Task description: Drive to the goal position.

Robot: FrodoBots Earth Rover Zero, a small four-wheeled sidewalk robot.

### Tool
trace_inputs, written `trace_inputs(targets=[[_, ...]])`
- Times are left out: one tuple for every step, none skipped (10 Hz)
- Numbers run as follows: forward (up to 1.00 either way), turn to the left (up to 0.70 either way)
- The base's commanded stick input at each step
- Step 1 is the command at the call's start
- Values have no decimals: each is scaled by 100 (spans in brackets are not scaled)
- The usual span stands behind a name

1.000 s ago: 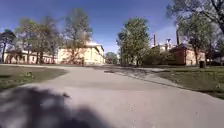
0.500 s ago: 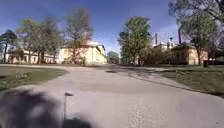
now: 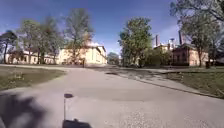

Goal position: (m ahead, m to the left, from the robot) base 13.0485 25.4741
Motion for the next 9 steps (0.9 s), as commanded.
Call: trace_inputs(targets=[[66,0],[66,0],[66,0],[66,0],[66,0],[66,0],[66,0],[66,0],[66,0]])
